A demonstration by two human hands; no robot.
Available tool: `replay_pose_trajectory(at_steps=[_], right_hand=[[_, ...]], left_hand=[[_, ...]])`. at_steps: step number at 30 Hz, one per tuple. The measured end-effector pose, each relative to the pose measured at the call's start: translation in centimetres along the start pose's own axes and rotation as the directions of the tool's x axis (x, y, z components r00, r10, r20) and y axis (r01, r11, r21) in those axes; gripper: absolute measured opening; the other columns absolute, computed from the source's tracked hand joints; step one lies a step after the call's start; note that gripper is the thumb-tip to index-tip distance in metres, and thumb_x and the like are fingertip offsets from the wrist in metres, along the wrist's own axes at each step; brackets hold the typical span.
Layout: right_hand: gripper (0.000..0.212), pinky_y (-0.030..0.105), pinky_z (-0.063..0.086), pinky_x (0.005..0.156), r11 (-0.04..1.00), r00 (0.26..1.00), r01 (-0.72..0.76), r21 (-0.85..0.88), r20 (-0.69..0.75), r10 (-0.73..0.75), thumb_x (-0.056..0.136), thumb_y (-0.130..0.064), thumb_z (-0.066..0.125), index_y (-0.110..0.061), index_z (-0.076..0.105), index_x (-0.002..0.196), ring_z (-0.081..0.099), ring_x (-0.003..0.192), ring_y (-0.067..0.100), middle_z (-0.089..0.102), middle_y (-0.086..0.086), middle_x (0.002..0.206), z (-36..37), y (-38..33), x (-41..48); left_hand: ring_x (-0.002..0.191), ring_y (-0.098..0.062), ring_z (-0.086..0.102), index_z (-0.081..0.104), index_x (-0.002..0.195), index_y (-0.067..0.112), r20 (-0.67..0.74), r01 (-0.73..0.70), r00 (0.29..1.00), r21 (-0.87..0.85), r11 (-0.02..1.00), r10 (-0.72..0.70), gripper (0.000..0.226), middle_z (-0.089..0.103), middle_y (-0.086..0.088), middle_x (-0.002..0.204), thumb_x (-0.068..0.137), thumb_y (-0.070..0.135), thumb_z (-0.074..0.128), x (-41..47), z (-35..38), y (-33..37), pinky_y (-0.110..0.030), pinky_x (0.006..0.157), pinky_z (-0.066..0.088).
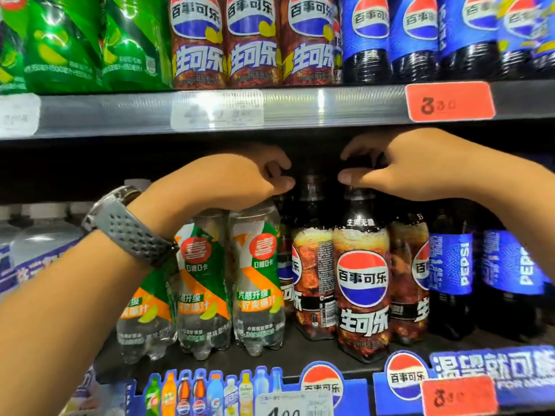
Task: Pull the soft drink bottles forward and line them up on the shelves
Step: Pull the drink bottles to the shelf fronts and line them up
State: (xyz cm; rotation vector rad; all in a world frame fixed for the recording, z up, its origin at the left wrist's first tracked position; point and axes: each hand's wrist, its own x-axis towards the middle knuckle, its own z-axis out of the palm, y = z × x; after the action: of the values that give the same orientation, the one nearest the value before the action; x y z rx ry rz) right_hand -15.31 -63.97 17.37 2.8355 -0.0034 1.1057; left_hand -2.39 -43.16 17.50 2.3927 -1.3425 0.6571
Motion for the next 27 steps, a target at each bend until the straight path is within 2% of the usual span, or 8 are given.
replay_pose_trajectory(at_steps=[4,7,11,14,17,20,24,27], right_hand=[[0.049,0.017,0.033,0.056,0.999,0.999,0.03,-0.033,-0.019,-0.03,0.074,-0.071,0.044,-0.043,0.056,0.112,0.05,0.066,0.01,0.059,-0.013,0.073,0.2,0.2,-0.1],[0.048,0.026,0.039,0.067,0.991,0.991,0.11,-0.069,-0.069,-0.115,0.08,-0.065,0.047,-0.035,0.058,0.116,0.058,0.086,0.023,0.068,0.0,0.097,0.5,0.4,0.0],[0.049,0.034,0.049,0.081,0.992,0.99,0.125,-0.026,-0.058,-0.126,0.082,-0.061,0.049,-0.027,0.061,0.114,0.061,0.094,0.031,0.069,0.008,0.104,0.5,0.6,0.1],[0.039,0.034,0.048,0.075,0.991,0.991,0.131,0.022,-0.039,-0.13,0.087,-0.054,0.052,-0.024,0.062,0.11,0.059,0.087,0.031,0.068,0.008,0.097,0.6,0.6,0.0],[0.036,0.029,0.039,0.072,0.987,0.987,0.152,0.054,-0.066,-0.148,0.09,-0.046,0.054,-0.024,0.059,0.119,0.058,0.097,0.03,0.066,0.008,0.108,0.9,0.6,0.1],[0.035,0.027,0.034,0.07,0.99,0.991,0.125,0.07,-0.059,-0.12,0.092,-0.042,0.052,-0.023,0.057,0.121,0.056,0.094,0.029,0.065,0.009,0.108,1.4,0.4,0.1],[0.021,0.029,0.033,0.057,0.996,0.997,0.059,0.073,-0.058,-0.055,0.094,-0.037,0.051,-0.018,0.058,0.09,0.045,0.066,0.021,0.053,0.006,0.078,1.9,0.1,0.5],[0.026,0.028,0.035,0.063,0.999,0.997,0.027,0.021,-0.072,-0.025,0.095,-0.036,0.048,-0.013,0.06,0.102,0.05,0.076,0.028,0.056,0.012,0.092,2.6,0.0,0.9]], left_hand=[[0.116,-0.02,0.054,0.043,0.139,0.027,0.003,-0.037,0.999,0.125,0.991,0.036,0.047,0.054,0.0,0.134,0.095,0.041,0.052,2.2,1.1,2.3,-0.026,0.089,0.04],[0.113,-0.025,0.055,0.049,0.135,0.02,0.074,-0.069,0.996,0.197,0.978,0.055,0.042,0.057,-0.006,0.13,0.095,0.033,0.053,3.5,1.5,3.9,-0.038,0.097,0.045],[0.102,-0.025,0.059,0.061,0.121,0.017,0.07,-0.053,0.997,0.193,0.98,0.04,0.031,0.064,-0.006,0.116,0.093,0.029,0.055,3.8,1.5,4.7,-0.042,0.091,0.048],[0.098,-0.025,0.059,0.063,0.114,0.017,0.008,0.001,1.0,0.197,0.98,-0.003,0.03,0.064,-0.005,0.11,0.094,0.036,0.054,3.5,1.6,4.8,-0.04,0.088,0.048],[0.094,-0.022,0.054,0.058,0.118,0.018,-0.084,0.081,0.995,0.252,0.964,-0.062,0.039,0.061,-0.005,0.113,0.095,0.048,0.047,3.1,2.0,4.4,-0.031,0.076,0.04],[0.108,-0.029,0.054,0.049,0.127,0.021,-0.144,0.16,0.983,0.344,0.925,-0.116,0.049,0.055,-0.009,0.129,0.095,0.056,0.039,2.4,2.0,4.1,-0.03,0.076,0.032],[0.114,-0.032,0.052,0.046,0.131,0.02,-0.195,0.186,0.975,0.434,0.881,-0.11,0.053,0.053,-0.011,0.132,0.096,0.057,0.033,2.0,2.2,4.0,-0.031,0.076,0.032],[0.111,-0.032,0.053,0.048,0.13,0.018,-0.206,0.218,0.969,0.454,0.864,-0.137,0.055,0.055,-0.012,0.128,0.095,0.058,0.033,2.3,2.6,4.4,-0.032,0.075,0.034]])
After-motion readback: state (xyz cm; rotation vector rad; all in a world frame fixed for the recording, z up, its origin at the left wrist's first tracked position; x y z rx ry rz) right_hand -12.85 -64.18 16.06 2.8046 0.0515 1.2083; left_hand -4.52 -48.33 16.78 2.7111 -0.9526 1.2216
